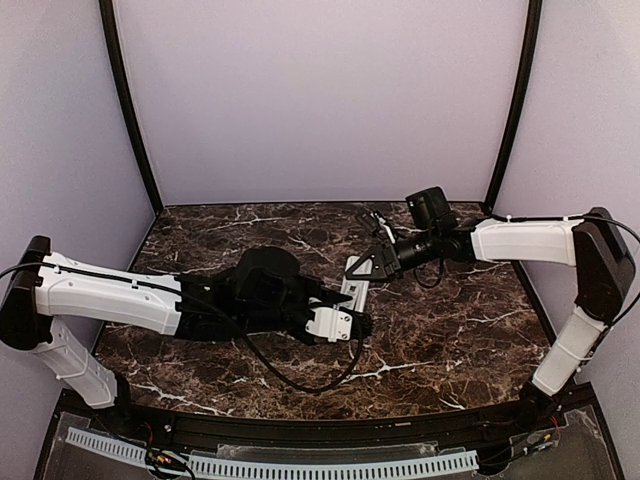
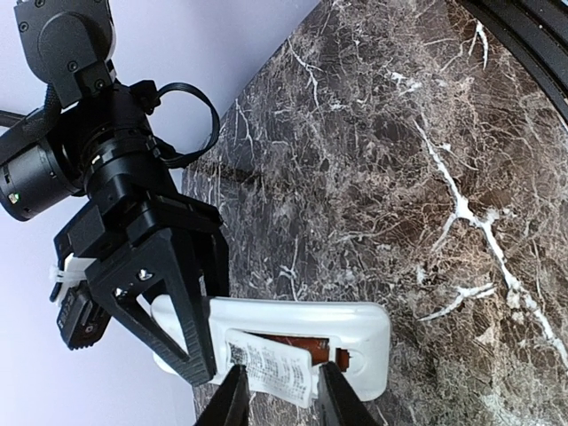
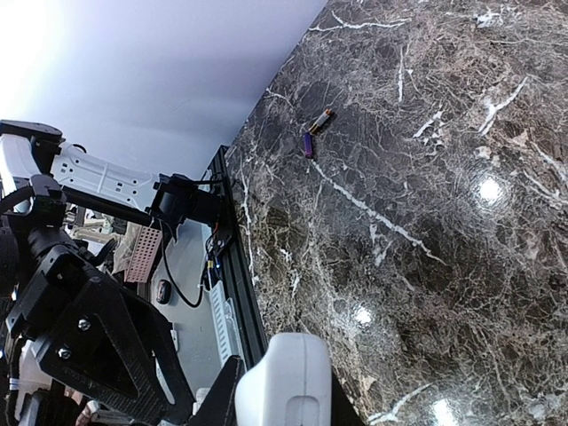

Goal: Load the batteries into the remote control
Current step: Remove the battery cover from the remote control.

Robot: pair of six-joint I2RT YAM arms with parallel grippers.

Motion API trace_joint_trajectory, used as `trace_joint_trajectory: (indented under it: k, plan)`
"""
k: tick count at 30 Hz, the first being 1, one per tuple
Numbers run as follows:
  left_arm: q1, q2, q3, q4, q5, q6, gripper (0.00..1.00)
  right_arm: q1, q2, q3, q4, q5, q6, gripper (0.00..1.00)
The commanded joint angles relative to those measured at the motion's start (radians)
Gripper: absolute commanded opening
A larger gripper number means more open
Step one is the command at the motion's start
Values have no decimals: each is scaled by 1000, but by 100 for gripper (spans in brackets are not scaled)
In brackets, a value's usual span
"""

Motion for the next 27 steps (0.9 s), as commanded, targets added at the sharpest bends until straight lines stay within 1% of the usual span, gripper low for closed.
trace_joint_trajectory:
  k: [1, 6, 13, 20, 24, 26, 27]
  plan:
    - [6, -35, -18, 47, -8, -1, 27, -7, -2, 9, -2, -44, 22, 0]
    - [6, 2, -25, 41, -11, -5, 27, -20, -8, 3, 69, -68, 86, 0]
    - [7, 18, -23, 43, -27, -8, 27, -33, -2, -7, 127, -83, 132, 0]
    - [9, 15, -20, 25, -36, -17, 27, -49, -4, -22, 138, -71, 142, 0]
    - [14, 6, -21, 35, -36, -53, 32, -57, -2, -32, 142, -51, 143, 0]
    - [21, -2, -20, 48, -39, -105, 38, -65, -4, -40, 147, -31, 145, 0]
    - [29, -8, -22, 54, -41, -155, 42, -71, -4, -46, 152, -18, 148, 0]
